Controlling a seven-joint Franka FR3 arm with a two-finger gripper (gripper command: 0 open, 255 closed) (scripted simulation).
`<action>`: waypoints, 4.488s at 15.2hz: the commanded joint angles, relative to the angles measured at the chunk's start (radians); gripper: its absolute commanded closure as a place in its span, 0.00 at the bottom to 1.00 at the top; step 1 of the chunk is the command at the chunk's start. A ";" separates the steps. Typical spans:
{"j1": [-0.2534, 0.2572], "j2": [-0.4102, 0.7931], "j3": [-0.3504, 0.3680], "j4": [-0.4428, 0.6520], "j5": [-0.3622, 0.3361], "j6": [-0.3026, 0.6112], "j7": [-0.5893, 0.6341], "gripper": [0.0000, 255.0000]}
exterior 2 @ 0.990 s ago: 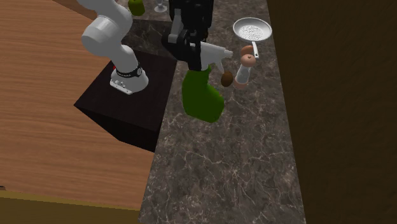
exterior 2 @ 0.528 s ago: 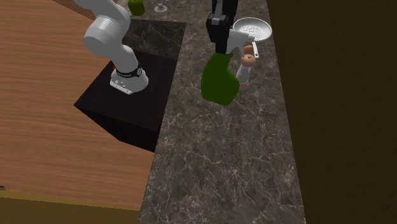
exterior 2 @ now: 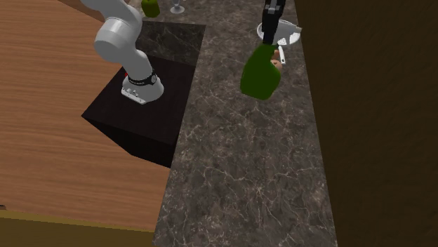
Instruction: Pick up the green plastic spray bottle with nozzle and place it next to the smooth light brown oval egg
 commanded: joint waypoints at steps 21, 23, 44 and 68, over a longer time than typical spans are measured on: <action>0.206 0.340 0.194 0.232 0.048 0.120 0.403 1.00; 0.221 0.396 0.206 0.296 0.053 0.113 0.433 1.00; 0.281 0.572 0.236 0.319 0.063 0.269 0.517 1.00; 0.285 0.569 0.237 0.215 0.065 0.370 0.511 0.00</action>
